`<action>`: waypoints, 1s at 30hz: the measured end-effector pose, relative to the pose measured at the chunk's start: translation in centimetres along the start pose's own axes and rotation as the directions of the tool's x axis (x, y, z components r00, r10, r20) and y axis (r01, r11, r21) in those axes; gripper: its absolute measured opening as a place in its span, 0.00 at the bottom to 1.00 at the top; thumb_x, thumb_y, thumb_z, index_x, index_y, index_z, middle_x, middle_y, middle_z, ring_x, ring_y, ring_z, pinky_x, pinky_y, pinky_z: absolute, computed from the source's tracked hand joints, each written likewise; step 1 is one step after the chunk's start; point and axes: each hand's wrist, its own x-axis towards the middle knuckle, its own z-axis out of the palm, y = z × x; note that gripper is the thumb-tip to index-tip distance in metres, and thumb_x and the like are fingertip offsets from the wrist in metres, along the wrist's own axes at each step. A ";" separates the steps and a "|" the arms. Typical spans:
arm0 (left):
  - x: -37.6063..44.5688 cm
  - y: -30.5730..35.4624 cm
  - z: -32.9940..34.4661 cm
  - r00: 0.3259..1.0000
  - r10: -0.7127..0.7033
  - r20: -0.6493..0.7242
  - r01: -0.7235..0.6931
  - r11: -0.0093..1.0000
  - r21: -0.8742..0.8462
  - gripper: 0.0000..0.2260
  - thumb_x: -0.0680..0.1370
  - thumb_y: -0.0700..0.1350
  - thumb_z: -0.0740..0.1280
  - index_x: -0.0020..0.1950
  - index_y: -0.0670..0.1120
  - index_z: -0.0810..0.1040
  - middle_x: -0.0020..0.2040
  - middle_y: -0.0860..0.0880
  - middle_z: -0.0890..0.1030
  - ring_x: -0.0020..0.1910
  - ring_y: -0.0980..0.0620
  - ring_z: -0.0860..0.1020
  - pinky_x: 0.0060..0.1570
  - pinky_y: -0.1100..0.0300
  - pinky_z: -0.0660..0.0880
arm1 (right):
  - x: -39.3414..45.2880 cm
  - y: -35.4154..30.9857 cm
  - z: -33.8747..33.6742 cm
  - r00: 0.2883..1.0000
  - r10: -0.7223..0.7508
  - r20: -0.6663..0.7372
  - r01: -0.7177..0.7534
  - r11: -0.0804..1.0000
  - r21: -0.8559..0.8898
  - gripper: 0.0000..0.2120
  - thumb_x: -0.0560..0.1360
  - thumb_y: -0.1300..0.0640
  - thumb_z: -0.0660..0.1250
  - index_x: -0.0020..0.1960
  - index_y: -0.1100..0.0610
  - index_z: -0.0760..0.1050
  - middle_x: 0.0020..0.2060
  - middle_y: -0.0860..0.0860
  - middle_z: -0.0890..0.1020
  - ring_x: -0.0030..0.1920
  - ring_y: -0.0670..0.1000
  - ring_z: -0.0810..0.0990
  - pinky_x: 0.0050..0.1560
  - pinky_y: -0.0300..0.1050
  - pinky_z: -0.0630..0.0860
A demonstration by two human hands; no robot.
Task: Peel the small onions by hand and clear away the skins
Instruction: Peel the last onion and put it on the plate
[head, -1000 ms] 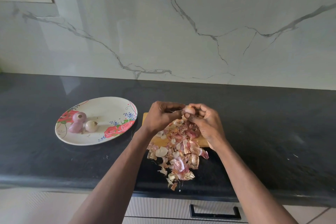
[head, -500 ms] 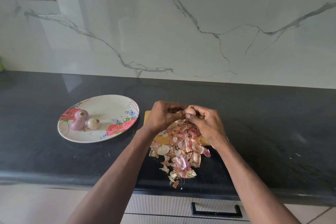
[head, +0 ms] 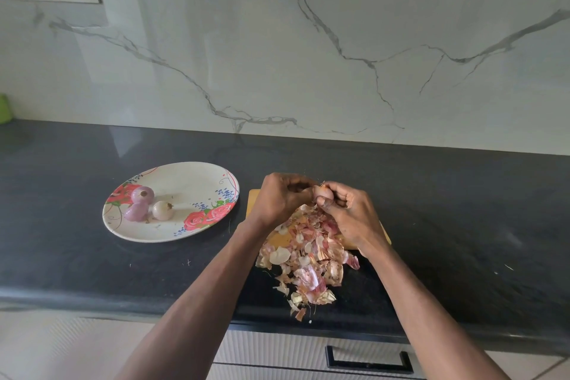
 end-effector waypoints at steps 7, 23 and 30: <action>0.2 0.2 0.1 0.993 -0.102 -0.052 0.093 0.983 -0.158 0.09 0.75 0.33 0.70 0.52 0.41 0.86 0.44 0.46 0.87 0.40 0.50 0.86 0.45 0.56 0.82 | 0.2 -0.5 0.1 1.000 -0.017 -0.016 0.018 0.999 0.047 0.16 0.73 0.61 0.76 0.58 0.50 0.81 0.50 0.46 0.86 0.53 0.43 0.84 0.57 0.43 0.80; 0.3 0.1 -1.5 0.986 0.034 0.162 -0.033 0.999 -0.010 0.07 0.76 0.39 0.74 0.53 0.44 0.87 0.42 0.49 0.87 0.39 0.51 0.86 0.43 0.57 0.82 | -0.1 -0.4 -0.2 0.996 -0.038 0.082 0.048 0.990 -0.132 0.13 0.75 0.60 0.75 0.59 0.52 0.84 0.47 0.43 0.85 0.42 0.40 0.81 0.44 0.34 0.75; 0.1 0.0 -1.3 0.992 0.074 0.100 -0.082 0.994 0.078 0.03 0.76 0.38 0.74 0.47 0.42 0.88 0.37 0.48 0.86 0.36 0.53 0.85 0.38 0.52 0.81 | -0.2 -0.5 0.2 0.997 -0.023 0.077 0.034 0.989 -0.142 0.11 0.75 0.60 0.73 0.50 0.43 0.80 0.40 0.42 0.83 0.36 0.40 0.78 0.37 0.37 0.72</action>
